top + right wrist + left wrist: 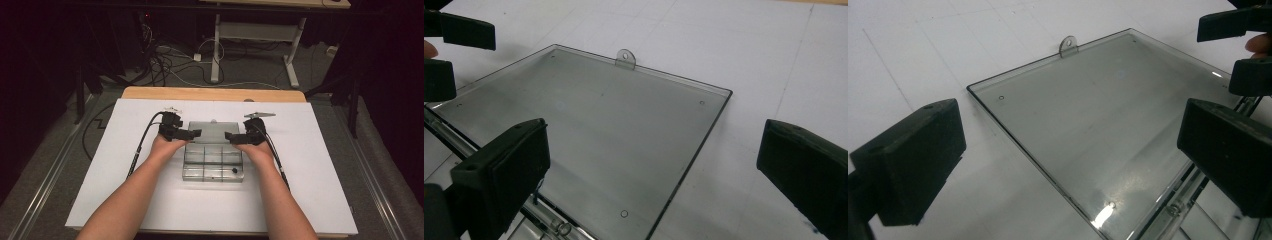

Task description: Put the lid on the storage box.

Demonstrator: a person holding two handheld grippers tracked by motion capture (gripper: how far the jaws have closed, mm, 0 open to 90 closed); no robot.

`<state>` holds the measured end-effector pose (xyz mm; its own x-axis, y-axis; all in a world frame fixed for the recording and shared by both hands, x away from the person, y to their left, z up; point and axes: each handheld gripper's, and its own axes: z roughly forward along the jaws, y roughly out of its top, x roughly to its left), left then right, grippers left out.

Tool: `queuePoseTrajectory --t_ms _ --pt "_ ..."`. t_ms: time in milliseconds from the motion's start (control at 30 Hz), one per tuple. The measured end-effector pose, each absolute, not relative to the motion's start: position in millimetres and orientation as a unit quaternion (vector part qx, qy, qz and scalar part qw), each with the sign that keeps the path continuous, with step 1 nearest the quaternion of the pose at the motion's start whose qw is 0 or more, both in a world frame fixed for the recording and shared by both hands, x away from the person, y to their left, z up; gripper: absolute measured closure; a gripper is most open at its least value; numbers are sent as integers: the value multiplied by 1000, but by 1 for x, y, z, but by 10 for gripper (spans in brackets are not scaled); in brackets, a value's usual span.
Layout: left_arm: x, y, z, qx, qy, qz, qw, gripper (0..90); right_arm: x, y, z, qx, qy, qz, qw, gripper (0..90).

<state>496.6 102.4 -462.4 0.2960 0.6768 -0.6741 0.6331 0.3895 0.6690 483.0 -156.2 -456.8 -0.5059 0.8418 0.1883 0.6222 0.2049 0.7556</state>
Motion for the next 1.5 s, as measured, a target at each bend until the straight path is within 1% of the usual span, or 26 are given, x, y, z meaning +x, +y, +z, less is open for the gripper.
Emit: queuePoseTrajectory --t_ms 200,567,667,767,933,1067,1133,1233,1333,1500 --pt "498 102 -463 551 596 23 584 0 487 -157 -463 489 763 407 114 19" --pt "498 103 -468 557 598 16 576 0 491 -159 -472 509 755 408 64 68" --pt "496 100 -467 562 593 21 577 0 492 -160 -474 513 750 416 40 114" --pt "495 99 -465 557 594 15 580 0 491 -160 -473 512 749 421 28 167" --pt "495 99 -465 556 595 14 580 1 491 -160 -473 510 748 425 8 189" --pt "495 100 -466 561 594 12 576 1 491 -161 -474 512 745 427 0 216" --pt "495 102 -467 562 596 13 573 0 491 -161 -474 512 742 432 -6 243" --pt "495 103 -469 572 595 18 565 0 490 -162 -473 509 742 436 0 283" --pt "496 106 -469 562 602 10 567 0 488 -163 -470 507 740 441 7 333" --pt "497 107 -472 557 608 6 566 0 488 -165 -469 506 739 446 11 366"
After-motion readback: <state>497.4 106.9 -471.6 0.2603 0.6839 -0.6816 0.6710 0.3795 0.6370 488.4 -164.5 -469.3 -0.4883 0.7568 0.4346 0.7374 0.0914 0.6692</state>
